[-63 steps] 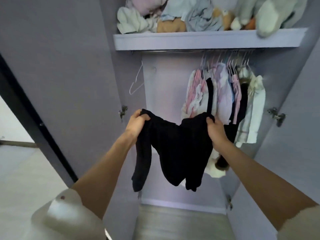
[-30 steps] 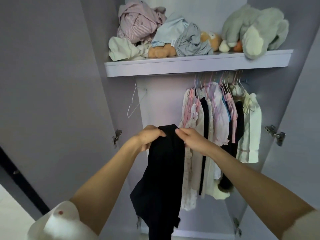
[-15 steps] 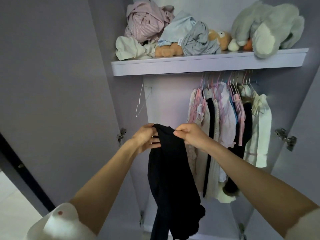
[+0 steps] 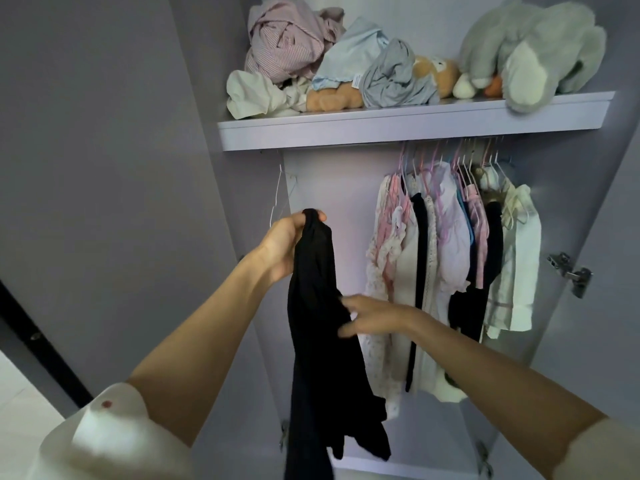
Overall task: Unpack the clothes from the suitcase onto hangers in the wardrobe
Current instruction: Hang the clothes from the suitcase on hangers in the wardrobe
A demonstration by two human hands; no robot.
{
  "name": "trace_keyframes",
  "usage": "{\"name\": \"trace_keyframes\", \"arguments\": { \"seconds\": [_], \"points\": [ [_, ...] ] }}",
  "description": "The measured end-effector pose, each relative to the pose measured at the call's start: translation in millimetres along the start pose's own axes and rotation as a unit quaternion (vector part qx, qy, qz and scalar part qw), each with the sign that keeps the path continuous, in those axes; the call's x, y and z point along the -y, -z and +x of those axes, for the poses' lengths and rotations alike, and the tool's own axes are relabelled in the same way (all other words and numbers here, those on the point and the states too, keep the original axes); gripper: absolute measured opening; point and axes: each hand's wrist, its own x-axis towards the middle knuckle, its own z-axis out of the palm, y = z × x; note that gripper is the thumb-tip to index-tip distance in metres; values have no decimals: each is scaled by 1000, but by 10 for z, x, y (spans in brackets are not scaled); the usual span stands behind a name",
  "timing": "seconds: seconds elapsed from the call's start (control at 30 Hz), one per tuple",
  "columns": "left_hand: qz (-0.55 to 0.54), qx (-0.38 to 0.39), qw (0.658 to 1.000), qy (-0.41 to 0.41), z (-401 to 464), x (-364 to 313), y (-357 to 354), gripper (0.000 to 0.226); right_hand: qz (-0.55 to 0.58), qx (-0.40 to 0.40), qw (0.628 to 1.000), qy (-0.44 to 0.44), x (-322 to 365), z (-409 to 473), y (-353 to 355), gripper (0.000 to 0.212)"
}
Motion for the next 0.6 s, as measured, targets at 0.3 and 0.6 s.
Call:
{"name": "trace_keyframes", "arguments": {
  "seconds": [0.3, 0.6],
  "points": [
    [162, -69, 983, -47, -2, -116, 446, 17, -126, -130, 982, -54, -205, 102, 111, 24],
    [502, -183, 843, -61, 231, 241, 1140, 35, -75, -331, 938, -74, -66, 494, 380, 17]
  ]
}}
